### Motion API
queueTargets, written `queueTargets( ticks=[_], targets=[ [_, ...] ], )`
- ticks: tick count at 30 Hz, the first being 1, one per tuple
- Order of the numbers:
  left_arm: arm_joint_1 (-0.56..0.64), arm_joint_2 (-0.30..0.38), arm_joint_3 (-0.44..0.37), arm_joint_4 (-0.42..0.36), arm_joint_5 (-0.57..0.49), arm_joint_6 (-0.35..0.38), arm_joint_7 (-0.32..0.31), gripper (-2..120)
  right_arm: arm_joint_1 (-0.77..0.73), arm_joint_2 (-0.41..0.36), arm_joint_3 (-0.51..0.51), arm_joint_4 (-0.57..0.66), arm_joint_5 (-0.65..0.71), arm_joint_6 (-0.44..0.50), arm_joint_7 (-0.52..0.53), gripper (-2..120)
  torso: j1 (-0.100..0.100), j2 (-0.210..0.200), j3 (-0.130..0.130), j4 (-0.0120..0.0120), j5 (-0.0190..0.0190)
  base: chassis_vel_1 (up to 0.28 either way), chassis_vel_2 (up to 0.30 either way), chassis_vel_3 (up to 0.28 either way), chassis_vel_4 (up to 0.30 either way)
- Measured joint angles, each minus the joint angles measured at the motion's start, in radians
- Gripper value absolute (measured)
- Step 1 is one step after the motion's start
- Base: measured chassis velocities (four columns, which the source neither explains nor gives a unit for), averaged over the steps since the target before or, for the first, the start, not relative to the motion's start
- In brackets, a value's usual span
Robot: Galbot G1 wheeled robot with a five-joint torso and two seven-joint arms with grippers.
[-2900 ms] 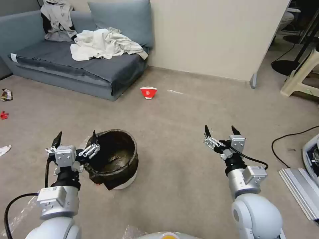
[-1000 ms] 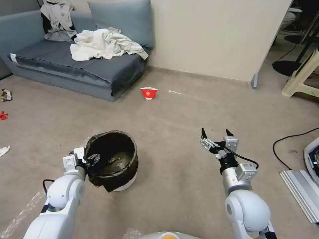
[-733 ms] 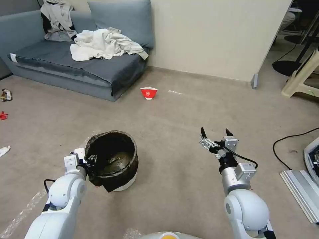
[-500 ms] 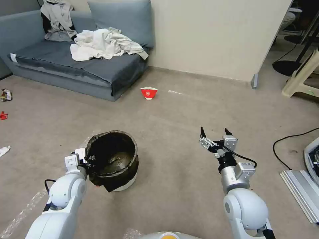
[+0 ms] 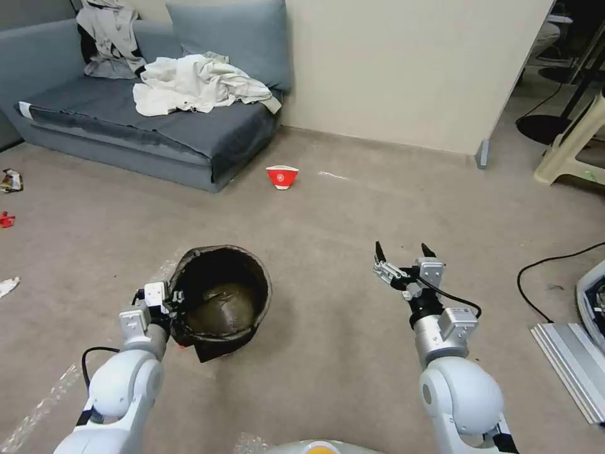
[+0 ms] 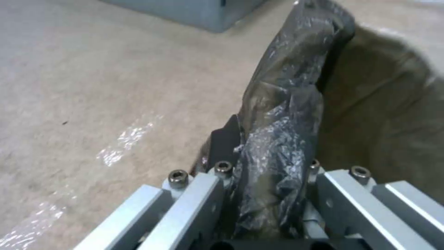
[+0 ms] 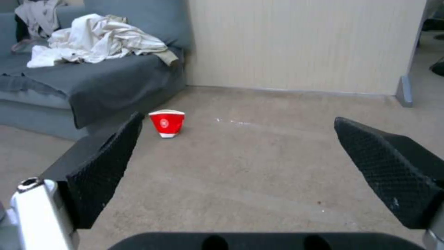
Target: Pick up the trash can from the floor.
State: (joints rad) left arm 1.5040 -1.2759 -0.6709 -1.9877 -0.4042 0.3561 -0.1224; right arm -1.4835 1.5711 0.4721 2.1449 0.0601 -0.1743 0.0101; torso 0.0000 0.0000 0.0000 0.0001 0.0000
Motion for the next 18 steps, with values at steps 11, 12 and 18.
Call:
queueTargets(
  ticks=[11, 12, 18],
  targets=[
    [0.060, -0.009, -0.025, -0.071, -0.054, -0.062, 0.085, 7, -0.001, -0.002, -0.002, 0.002, -0.001, 0.000, 0.000, 100, 0.000, 0.000, 0.000, -0.0002, 0.0001, 0.000, 0.000, 0.000, 0.000],
    [0.066, -0.010, -0.027, -0.078, -0.060, -0.072, 0.097, 7, -0.001, -0.002, -0.002, 0.003, -0.001, 0.000, 0.000, 100, 0.000, 0.000, 0.000, -0.0002, 0.0000, 0.000, 0.000, 0.000, 0.000],
    [0.088, -0.026, -0.037, -0.100, -0.108, -0.197, 0.203, 7, -0.006, -0.001, -0.003, 0.008, -0.001, 0.000, 0.000, 100, 0.000, 0.000, 0.000, -0.0001, 0.0000, 0.000, 0.000, 0.000, 0.000]
  ],
)
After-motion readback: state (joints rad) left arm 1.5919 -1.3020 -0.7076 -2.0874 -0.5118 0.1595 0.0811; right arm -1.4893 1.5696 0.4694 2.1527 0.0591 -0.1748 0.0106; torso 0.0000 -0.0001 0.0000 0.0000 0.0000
